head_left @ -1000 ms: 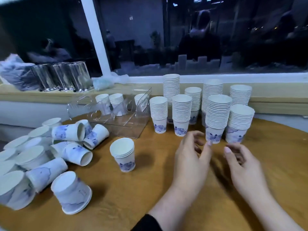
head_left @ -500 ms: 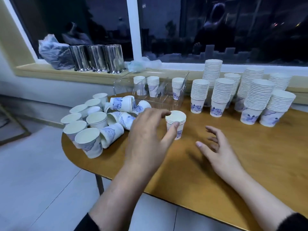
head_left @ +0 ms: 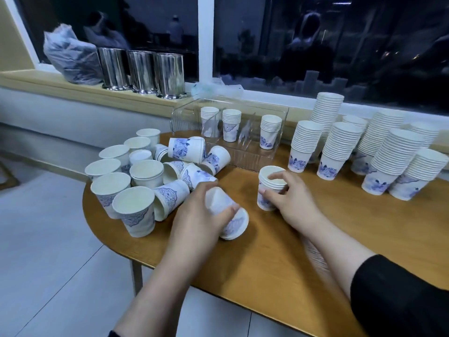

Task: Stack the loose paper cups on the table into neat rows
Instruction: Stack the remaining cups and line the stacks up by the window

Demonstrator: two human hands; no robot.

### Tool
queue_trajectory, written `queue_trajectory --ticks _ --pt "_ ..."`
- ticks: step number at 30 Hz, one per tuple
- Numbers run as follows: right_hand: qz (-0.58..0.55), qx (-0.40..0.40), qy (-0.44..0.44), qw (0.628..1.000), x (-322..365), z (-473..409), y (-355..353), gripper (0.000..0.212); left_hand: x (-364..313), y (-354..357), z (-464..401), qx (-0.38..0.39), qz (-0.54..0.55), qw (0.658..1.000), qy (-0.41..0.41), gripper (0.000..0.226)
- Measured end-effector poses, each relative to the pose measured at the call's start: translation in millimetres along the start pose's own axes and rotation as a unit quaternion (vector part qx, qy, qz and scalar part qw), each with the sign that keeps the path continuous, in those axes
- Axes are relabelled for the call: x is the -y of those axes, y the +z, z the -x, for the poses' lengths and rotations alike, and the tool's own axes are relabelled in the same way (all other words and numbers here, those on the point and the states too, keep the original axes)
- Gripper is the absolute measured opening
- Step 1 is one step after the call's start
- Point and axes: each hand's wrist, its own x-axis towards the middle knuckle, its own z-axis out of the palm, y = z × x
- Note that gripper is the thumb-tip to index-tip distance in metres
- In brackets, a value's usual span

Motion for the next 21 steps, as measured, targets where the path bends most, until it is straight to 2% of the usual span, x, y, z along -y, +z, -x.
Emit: queue_trajectory --ticks 1,2,4,5,8,12,14,16,19,21 --pt "-0.023 -0.024 0.005 0.999 1.9 1.2 -1.8 0.032 -1.8 1.3 -2.6 -0.018 0.089 0.995 -0.044 0.045" --pt "-0.067 -0.056 0.007 0.996 5.8 3.6 -6.2 0.029 -3.3 3.7 -4.9 -0.026 0.201 0.975 -0.088 0.044" --pt "-0.188 -0.103 0.012 0.977 18.5 12.8 -21.2 0.024 -5.6 10.7 -6.1 -0.018 0.41 0.897 -0.163 0.045" --pt "-0.24 -0.113 0.008 0.964 24.2 18.1 -29.3 0.026 -5.9 15.0 -6.5 -0.011 0.472 0.862 -0.186 0.045" --pt "-0.291 -0.099 -0.012 0.952 35.5 31.7 -47.6 0.04 -7.5 31.7 -7.2 0.021 0.559 0.805 -0.198 0.05" --pt "-0.26 -0.051 -0.011 0.964 36.1 39.5 -53.1 0.042 -15.7 52.8 -0.3 0.089 0.612 0.768 -0.168 0.046" --pt "-0.238 -0.007 -0.023 0.971 34.9 45.0 -56.7 0.037 -21.7 62.1 4.0 0.128 0.618 0.761 -0.15 0.049" --pt "-0.223 0.03 -0.03 0.974 33.1 51.1 -61.8 0.043 -29.4 69.7 7.8 0.15 0.606 0.769 -0.138 0.048" --pt "-0.202 0.073 -0.01 0.977 25.5 60.0 -67.3 0.057 -41.5 79.1 11.4 0.168 0.53 0.824 -0.113 0.044" --pt "-0.209 0.051 0.007 0.977 18.8 64.4 -72.7 0.062 -49.7 87.8 13.3 0.189 0.474 0.855 -0.092 0.043"
